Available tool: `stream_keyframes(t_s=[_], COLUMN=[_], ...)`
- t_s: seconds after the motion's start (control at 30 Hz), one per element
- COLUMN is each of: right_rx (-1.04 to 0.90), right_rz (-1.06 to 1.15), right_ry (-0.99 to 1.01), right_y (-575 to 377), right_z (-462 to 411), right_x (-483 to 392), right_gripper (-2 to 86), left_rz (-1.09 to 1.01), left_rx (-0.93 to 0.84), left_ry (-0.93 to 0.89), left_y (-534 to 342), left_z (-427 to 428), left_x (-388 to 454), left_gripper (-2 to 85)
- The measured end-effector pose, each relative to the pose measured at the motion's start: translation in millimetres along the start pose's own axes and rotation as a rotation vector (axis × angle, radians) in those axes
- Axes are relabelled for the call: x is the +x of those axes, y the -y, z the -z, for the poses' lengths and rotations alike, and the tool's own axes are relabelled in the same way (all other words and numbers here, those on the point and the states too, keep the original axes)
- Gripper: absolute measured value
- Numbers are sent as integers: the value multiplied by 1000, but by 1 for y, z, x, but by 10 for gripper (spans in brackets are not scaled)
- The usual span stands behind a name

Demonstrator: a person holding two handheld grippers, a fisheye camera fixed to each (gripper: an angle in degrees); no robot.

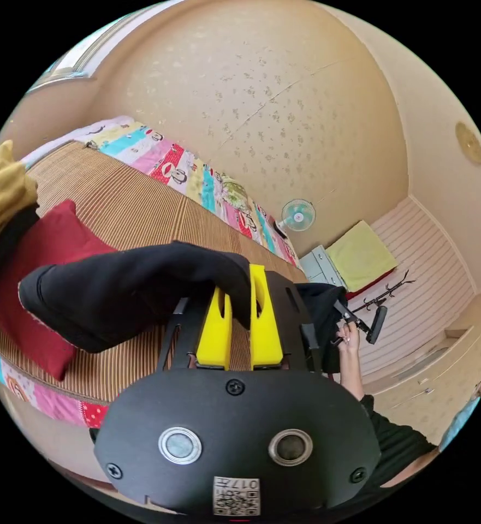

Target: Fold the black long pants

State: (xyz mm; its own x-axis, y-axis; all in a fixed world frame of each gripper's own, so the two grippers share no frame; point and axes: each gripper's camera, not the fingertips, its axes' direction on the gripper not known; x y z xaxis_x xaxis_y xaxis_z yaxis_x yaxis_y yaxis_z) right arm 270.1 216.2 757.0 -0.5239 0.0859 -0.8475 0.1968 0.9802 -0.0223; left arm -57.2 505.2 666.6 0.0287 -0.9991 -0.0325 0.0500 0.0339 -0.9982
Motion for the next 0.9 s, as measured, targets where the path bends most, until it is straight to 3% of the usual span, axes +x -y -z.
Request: stream_keyframes(t_s=[0.1, 0.2, 0.3, 0.4, 0.47, 0.57, 0.7, 0.9], right_rx=[117, 11, -198, -314, -394, -461, -452, -431], right_rz=[-16, -61, -190, -289, -313, -292, -268, -325], right_ry=[7, -36, 120, 108, 116, 136, 163, 274], right_y=[61, 71, 22, -66, -121, -192, -239, -238], right_z=[37, 28, -15, -57, -76, -87, -82, -97], right_x=[13, 55, 115, 153, 161, 156, 140, 134], right_gripper=[70, 105, 125, 127, 126, 124, 122, 119], left_rz=[-205, -321, -217, -81, 124, 311, 441, 467], left_rx=[190, 268, 183, 45, -51, 0, 62, -37], left_ry=[0, -50, -73, 94, 196, 153, 135, 261], left_y=[31, 5, -42, -106, -162, -214, -224, -173], left_z=[57, 87, 74, 38, 19, 31, 47, 14], left_x=[67, 88, 46, -23, -91, -152, -188, -211], left_gripper=[55, 60, 74, 116, 149, 153, 161, 115])
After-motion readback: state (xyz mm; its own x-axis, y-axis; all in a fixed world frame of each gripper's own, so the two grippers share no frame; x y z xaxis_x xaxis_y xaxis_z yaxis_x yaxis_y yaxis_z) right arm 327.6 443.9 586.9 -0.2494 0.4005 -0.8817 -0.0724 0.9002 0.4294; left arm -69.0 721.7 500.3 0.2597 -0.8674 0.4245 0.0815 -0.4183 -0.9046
